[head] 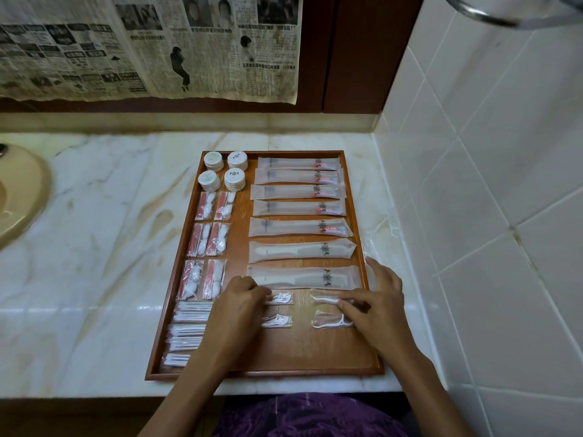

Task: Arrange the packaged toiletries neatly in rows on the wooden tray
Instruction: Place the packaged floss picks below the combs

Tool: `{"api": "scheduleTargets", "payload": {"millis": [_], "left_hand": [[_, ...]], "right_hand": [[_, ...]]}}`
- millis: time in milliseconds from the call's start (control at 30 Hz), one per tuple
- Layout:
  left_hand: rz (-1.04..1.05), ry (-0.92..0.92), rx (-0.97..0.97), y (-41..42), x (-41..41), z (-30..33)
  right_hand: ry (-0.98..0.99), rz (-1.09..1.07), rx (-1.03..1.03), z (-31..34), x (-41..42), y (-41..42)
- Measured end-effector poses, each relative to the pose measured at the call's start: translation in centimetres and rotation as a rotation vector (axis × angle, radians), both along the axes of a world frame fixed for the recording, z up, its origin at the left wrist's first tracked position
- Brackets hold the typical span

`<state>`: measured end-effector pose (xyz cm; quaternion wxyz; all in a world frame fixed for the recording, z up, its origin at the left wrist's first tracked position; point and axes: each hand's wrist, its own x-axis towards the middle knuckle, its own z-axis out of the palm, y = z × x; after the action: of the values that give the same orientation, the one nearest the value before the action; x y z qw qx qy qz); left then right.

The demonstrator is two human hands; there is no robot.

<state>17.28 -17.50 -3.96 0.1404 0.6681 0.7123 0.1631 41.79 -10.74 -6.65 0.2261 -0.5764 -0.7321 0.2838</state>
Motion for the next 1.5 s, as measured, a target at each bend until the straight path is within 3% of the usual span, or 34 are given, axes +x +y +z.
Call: {"api": "scheduleTargets", "payload": {"millis": [233,933,1167,1367,1500], "left_hand": [[-0.087,-0.058,0.006,-2.3,0.1,-0.2],[-0.129,-0.013,0.016,-2.2,0.1,-1.2],[-0.111,-0.041,0.064,-1.1,0.9,-0.3],[-0.223,-0.035,0.104,2.5,3.2,1.0],[-0.323,0.006,0.123,6.3,5.5,1.6]], "right_hand": [[-0.059,0.154,0.044,0.2,1.2,-1.4],[-0.064,0.110,0.031,0.6,0.9,-2.0],[0.021,-0.144,0.194,1.2,1.7,-0.7],[-0.258,-0.219,-0.004,1.0,1.4,2.5],[-0.416,-0.187,0.036,1.1,0.9,4.2]]}}
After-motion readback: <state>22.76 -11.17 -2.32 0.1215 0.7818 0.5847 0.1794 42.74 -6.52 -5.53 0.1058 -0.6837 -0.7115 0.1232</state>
